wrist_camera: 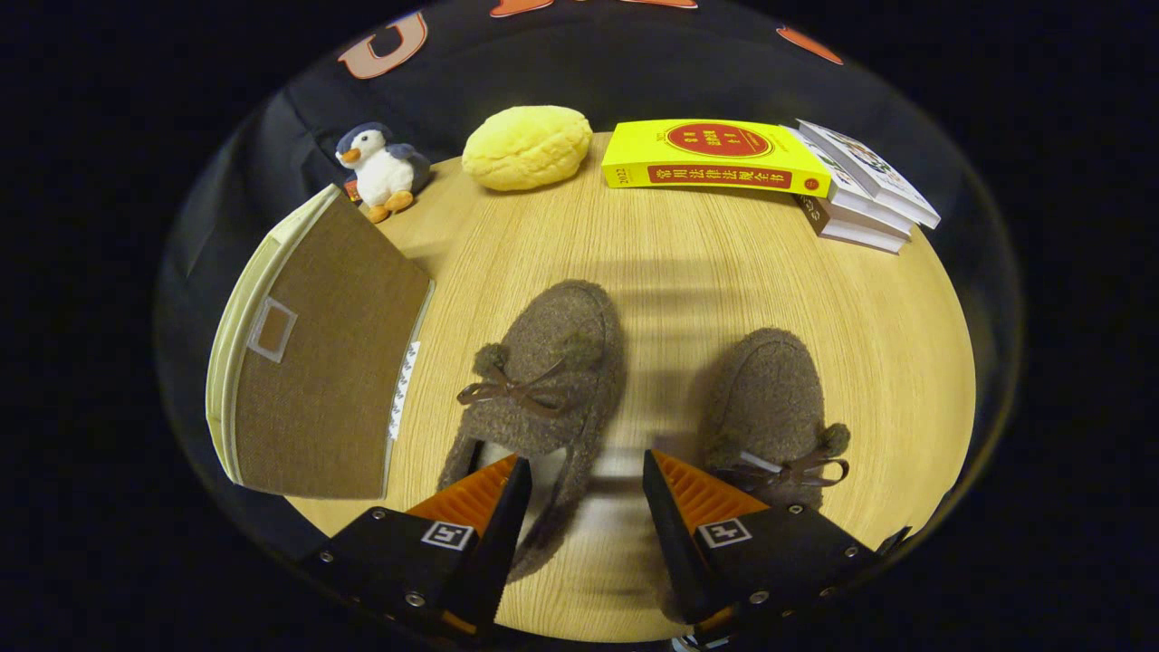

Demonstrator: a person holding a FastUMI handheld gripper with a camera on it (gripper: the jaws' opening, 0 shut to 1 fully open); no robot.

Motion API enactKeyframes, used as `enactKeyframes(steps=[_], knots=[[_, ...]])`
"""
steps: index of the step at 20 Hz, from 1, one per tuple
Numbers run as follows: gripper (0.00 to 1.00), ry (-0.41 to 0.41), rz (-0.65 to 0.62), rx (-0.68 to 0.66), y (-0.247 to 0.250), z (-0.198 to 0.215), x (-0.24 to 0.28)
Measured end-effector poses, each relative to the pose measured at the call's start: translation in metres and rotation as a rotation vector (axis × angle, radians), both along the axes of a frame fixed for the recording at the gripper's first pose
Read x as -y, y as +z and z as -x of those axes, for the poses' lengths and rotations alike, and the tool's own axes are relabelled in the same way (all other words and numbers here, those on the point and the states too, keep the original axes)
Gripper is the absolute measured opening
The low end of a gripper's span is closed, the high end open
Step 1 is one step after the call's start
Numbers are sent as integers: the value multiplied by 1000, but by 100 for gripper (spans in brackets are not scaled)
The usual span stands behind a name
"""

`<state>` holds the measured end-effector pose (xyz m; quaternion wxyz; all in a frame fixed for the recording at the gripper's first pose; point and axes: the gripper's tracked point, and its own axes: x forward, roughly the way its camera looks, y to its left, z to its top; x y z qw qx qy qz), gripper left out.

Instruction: Open the storage box then place both shoes into the box .Put the left shoe in first, then the right shoe, with the right side of both shoes facing outward in a uniform manner.

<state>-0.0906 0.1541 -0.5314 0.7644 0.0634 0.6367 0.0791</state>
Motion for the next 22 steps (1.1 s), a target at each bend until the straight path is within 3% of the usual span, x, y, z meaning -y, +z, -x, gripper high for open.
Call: enactKeyframes(steps=[5,7,10,12,14,16,22], knots=[[64,-43,32,33,-21,-14,-7],[54,-52,30,30,-26,-14,-10],[27,-116,15,24,-27,-14,-14],[19,-208,-6,18,-27,-16,-13],[11,-230,-10,27,-25,-19,-10],[5,-239,12,34,-19,-19,-6],[4,-244,-45,62,33,-30,-30]])
